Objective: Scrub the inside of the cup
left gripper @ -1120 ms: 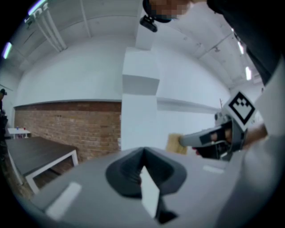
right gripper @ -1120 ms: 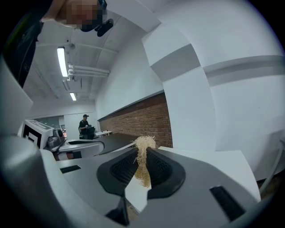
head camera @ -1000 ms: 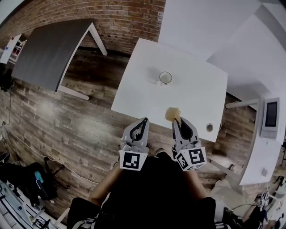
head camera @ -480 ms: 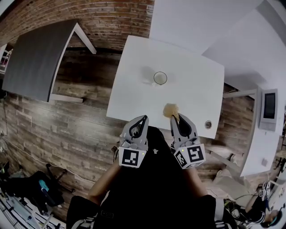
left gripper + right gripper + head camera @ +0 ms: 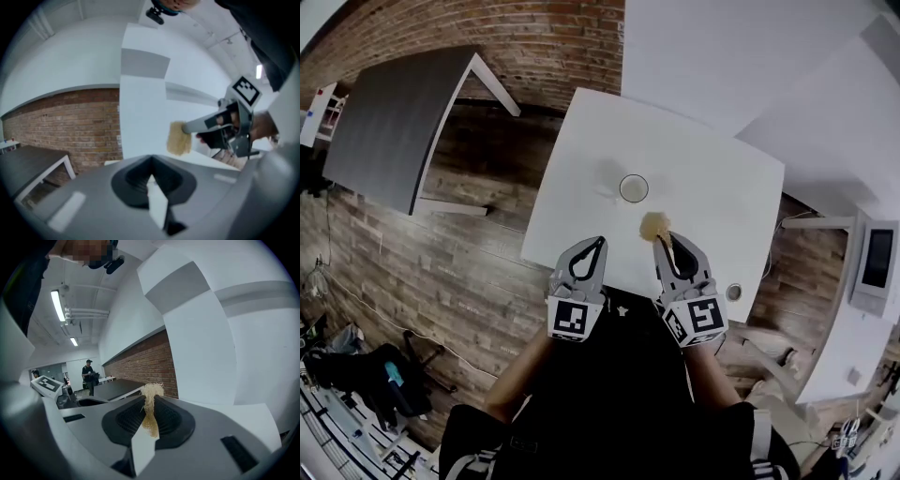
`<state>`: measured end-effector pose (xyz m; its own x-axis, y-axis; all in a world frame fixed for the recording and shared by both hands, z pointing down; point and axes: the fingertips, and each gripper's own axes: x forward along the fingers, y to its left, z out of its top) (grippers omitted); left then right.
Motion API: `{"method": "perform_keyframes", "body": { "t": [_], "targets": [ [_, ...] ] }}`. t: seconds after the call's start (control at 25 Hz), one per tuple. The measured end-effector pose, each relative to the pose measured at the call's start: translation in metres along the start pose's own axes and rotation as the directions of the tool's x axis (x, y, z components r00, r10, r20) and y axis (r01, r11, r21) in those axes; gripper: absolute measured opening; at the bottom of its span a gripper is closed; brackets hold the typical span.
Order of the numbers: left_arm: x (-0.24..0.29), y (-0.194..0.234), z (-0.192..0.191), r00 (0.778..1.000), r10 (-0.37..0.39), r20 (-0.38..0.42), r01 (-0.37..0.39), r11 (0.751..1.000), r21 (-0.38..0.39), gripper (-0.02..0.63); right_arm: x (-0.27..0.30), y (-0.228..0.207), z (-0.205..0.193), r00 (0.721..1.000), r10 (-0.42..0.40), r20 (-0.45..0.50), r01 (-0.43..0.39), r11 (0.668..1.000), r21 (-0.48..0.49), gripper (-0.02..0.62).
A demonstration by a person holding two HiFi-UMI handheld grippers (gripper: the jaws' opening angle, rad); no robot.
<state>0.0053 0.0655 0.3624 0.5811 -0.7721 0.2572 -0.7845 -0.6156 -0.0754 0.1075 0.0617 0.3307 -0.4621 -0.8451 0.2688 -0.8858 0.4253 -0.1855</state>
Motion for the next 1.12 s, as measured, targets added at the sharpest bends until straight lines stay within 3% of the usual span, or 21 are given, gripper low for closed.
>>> {"method": "perform_keyframes", "body": {
  "t": [0.16,0.36,0.56,0.84,1.12],
  "targets": [
    [0.014,0.007,-0.016,0.998,0.0,-0.066,0.001,1.0,0.013,0.003,0.02,-0.008,-0.003,0.999,0.025,-0.024,-0.025,1.0,0.002,0.049],
    [0.043,0.012,-0.035,0.991,-0.061,-0.117,0.062,0.998,0.007,0.015,0.043,-0.023,-0.004,0.999,0.013,-0.043,-0.013,1.0,0.004,0.049],
    [0.073,0.016,-0.076,0.968,-0.165,-0.191,0.164,0.986,-0.02,0.069,0.071,-0.034,-0.021,0.996,-0.02,-0.082,0.022,1.0,0.021,0.049],
    [0.114,0.012,-0.153,0.924,-0.228,-0.306,0.244,0.97,0.014,0.108,0.11,-0.048,-0.073,0.991,-0.024,-0.134,0.029,0.999,0.036,0.049],
    [0.133,0.003,-0.175,0.907,-0.262,-0.33,0.275,0.961,-0.007,0.115,0.135,-0.05,-0.104,0.985,-0.017,-0.174,0.024,0.999,0.035,0.049]
  ]
}}
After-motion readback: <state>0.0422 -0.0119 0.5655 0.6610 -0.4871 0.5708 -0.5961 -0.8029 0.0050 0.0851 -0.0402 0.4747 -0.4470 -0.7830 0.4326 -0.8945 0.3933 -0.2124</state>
